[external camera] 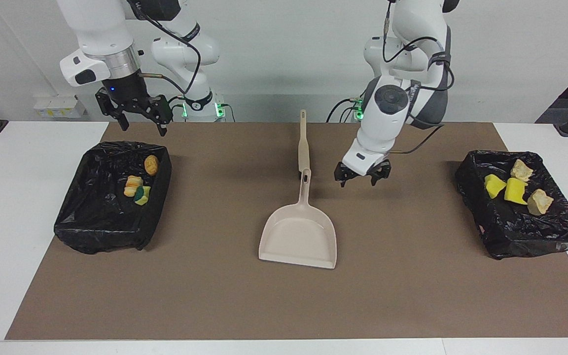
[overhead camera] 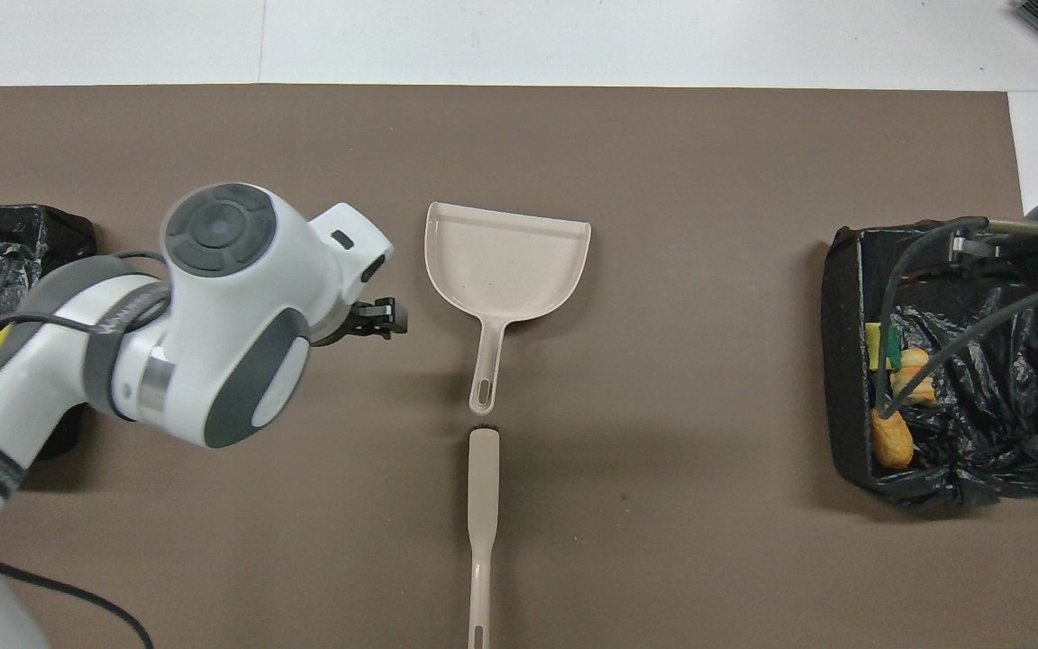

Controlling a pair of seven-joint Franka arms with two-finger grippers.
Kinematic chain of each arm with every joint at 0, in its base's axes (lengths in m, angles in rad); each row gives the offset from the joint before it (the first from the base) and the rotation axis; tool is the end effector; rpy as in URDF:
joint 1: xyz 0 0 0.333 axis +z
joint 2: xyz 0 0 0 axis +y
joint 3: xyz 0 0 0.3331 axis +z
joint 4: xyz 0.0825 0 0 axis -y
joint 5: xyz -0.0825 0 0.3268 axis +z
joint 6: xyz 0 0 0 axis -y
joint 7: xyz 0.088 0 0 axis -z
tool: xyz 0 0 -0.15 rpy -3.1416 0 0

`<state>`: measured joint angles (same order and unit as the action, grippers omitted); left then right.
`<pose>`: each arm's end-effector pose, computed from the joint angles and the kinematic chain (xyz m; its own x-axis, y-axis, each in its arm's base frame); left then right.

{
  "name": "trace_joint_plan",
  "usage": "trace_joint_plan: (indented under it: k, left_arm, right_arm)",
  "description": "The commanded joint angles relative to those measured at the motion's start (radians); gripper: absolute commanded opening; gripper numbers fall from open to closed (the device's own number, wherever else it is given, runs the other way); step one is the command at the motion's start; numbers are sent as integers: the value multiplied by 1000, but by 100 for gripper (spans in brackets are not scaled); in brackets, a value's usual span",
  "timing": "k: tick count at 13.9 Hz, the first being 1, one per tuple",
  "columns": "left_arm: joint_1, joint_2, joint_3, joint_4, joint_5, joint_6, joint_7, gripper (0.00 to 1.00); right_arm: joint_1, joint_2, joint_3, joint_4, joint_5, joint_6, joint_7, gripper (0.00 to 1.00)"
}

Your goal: Sweep and dump trash in bin

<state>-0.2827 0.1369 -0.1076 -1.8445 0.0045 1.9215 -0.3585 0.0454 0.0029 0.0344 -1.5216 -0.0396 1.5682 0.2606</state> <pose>0.4990 -0.2025 0.4423 0.9977 -0.0325 -0.0590 -0.0332 -0.9994 -0.0109 0.4994 0.0339 0.6175 0.9823 -0.1798 0.0524 -0.1814 -0.9830 0.0269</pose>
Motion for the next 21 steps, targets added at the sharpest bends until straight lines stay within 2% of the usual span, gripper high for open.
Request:
trace_joint_plan:
  k: [1,5,7,17,19,21]
  left_arm:
    - [118,-91,-6,-24,-12,-103,120,100]
    - [275,-131,-4,-16,-12,-119,268,100]
    - [318,-146,-4,13,-11,-136,289,100]
    - [329,-158,8,350,19,-469,294,100]
    - [326,-160,0,358,-4,-467,279,100]
    - [330,-197,3,328,-38,-469,297,100]
  right_arm:
    - [-15,-4,6,-5,20,-2,-18,100]
    - [-16,-4,2,-5,20,-10,-14,100]
    - [-16,-4,2,-5,20,-8,-11,100]
    - [-15,5,4,3,17,-2,-9,100]
    - [-15,5,4,3,15,-2,-9,100]
    - [-15,5,4,3,17,-2,-9,100]
